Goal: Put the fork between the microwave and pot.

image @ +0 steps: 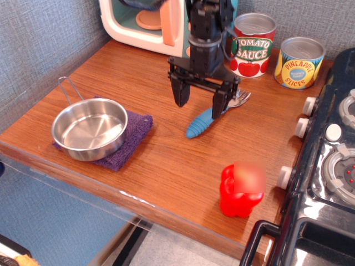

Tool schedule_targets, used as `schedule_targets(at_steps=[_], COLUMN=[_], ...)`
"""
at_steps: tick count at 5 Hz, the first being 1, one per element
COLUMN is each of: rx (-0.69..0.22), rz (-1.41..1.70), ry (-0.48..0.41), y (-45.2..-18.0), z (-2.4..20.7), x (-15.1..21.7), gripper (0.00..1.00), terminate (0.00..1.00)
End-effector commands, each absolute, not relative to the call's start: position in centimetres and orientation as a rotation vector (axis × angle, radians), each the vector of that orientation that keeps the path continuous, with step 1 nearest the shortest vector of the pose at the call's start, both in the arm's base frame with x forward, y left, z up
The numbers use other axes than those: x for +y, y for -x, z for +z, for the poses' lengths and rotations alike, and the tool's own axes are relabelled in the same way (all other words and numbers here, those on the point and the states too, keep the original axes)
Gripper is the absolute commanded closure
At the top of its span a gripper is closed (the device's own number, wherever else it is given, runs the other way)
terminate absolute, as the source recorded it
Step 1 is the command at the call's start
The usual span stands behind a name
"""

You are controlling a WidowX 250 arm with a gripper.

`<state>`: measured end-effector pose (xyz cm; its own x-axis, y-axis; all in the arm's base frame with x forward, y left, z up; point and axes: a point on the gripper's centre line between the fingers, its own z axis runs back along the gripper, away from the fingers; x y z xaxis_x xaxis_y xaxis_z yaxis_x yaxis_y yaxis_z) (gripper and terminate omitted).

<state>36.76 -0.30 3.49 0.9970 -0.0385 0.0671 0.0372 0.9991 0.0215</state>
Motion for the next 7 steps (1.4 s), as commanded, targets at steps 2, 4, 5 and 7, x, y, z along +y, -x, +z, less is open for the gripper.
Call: schedule_targets(at_steps=[2,4,5,7], rx=[-0.118,-0.130,-0.141,-0.224], rz=[-0.136,-0.143,-0.155,-0.062], ry=[-0.042,-0.025,-0.020,-0.048], y=[-38.8,-38.6,-38.4,-38.3], z=[1.6,1.7,2.3,10.4], x=[-1.4,-1.8,-2.0,3.0], gripper=[0.00,1.00,1.00,1.00], terminate=[0.00,0.00,0.00,0.00])
